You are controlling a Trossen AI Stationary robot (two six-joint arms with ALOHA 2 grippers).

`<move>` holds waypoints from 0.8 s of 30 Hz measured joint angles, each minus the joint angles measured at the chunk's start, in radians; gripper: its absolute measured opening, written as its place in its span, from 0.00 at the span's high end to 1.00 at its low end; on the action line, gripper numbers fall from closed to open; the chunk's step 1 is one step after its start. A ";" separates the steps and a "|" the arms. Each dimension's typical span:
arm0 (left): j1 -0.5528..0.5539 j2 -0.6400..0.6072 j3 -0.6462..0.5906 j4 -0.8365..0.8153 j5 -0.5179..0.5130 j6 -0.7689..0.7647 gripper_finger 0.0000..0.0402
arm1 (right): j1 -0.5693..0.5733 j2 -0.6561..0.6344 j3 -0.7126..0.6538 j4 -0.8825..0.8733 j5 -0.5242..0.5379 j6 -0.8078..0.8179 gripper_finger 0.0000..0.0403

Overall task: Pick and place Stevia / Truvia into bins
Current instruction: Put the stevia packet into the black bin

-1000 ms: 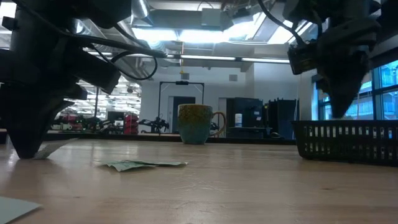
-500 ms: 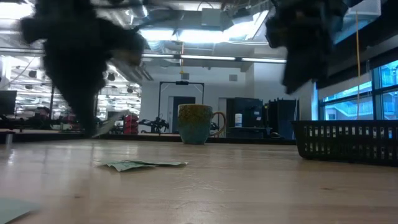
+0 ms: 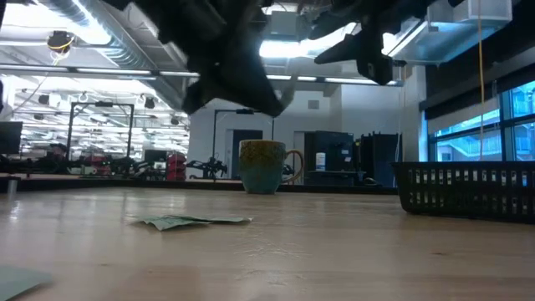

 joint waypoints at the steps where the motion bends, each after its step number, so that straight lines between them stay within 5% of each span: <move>1: 0.009 0.000 0.000 0.020 -0.001 0.002 0.99 | 0.000 0.000 0.000 0.002 0.009 0.013 0.64; 24: 0.091 -0.002 0.002 0.175 -0.007 0.000 0.99 | 0.000 0.053 0.000 -0.010 0.079 0.002 0.67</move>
